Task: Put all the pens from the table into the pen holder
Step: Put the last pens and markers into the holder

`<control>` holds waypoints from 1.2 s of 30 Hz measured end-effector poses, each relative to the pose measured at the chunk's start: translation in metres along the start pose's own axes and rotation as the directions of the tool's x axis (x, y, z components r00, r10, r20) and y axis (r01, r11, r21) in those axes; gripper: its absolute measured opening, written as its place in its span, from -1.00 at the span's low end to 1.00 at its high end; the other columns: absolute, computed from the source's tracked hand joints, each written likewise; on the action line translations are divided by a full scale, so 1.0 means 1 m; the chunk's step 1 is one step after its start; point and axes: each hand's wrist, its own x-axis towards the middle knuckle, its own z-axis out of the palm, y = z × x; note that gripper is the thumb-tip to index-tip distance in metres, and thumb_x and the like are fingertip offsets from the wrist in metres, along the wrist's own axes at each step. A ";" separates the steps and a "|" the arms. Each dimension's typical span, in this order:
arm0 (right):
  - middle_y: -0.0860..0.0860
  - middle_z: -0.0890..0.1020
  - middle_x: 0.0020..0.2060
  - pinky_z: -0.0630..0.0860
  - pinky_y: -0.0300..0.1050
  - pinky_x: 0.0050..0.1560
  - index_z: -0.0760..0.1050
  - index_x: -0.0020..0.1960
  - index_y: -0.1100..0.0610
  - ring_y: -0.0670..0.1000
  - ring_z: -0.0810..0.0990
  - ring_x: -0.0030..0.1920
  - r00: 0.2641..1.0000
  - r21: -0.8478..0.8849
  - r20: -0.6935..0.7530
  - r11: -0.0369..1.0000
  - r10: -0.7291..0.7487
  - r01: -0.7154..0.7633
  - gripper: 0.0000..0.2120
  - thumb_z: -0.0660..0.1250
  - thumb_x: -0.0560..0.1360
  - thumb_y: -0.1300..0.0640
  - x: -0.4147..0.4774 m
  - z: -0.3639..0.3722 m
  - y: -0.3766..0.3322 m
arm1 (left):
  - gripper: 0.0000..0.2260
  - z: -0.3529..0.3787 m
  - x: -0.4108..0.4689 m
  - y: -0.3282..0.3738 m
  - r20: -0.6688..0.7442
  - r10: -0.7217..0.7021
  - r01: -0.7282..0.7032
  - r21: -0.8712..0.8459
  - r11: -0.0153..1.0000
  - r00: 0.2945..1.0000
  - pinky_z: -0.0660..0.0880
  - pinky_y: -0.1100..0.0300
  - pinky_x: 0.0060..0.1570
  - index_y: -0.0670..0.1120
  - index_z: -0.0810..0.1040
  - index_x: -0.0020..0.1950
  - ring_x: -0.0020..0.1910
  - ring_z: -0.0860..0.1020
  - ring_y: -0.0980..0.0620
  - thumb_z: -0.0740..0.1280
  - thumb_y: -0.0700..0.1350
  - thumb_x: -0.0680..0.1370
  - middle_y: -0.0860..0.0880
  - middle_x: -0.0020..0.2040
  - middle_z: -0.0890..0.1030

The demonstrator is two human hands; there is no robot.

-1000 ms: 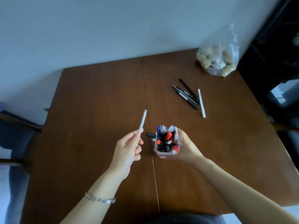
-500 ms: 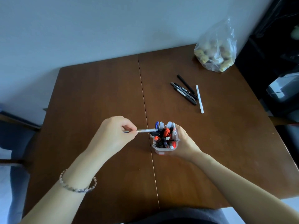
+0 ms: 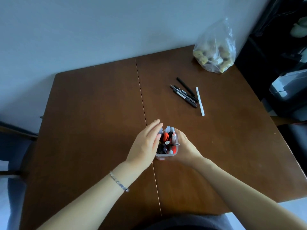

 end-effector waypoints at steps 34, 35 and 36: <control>0.28 0.36 0.27 0.40 0.09 0.18 0.26 0.31 0.33 0.27 0.39 0.24 0.775 -0.278 -0.381 0.737 0.504 -0.616 -0.65 0.13 0.54 0.28 0.153 -0.097 0.071 | -0.12 0.002 0.037 -0.044 0.174 -0.276 0.319 -0.312 0.895 0.945 0.25 0.52 0.16 0.09 0.11 0.43 0.25 0.32 0.27 0.57 -0.10 0.26 0.27 0.24 0.28; 0.27 0.35 0.26 0.41 0.06 0.16 0.28 0.31 0.34 0.26 0.39 0.22 0.818 -0.360 -0.382 0.745 0.431 -0.561 -0.65 0.11 0.55 0.29 0.158 -0.097 0.067 | -0.11 0.001 0.040 -0.050 0.159 -0.285 0.323 -0.320 0.891 0.945 0.28 0.44 0.20 0.09 0.11 0.43 0.27 0.32 0.25 0.57 -0.11 0.26 0.25 0.26 0.29; 0.25 0.35 0.25 0.43 0.05 0.12 0.29 0.31 0.33 0.25 0.41 0.19 0.862 -0.427 -0.359 0.758 0.358 -0.493 -0.67 0.10 0.56 0.28 0.162 -0.095 0.063 | -0.12 0.000 0.043 -0.054 0.149 -0.290 0.323 -0.324 0.889 0.945 0.31 0.38 0.23 0.09 0.12 0.43 0.28 0.33 0.24 0.57 -0.11 0.26 0.24 0.27 0.29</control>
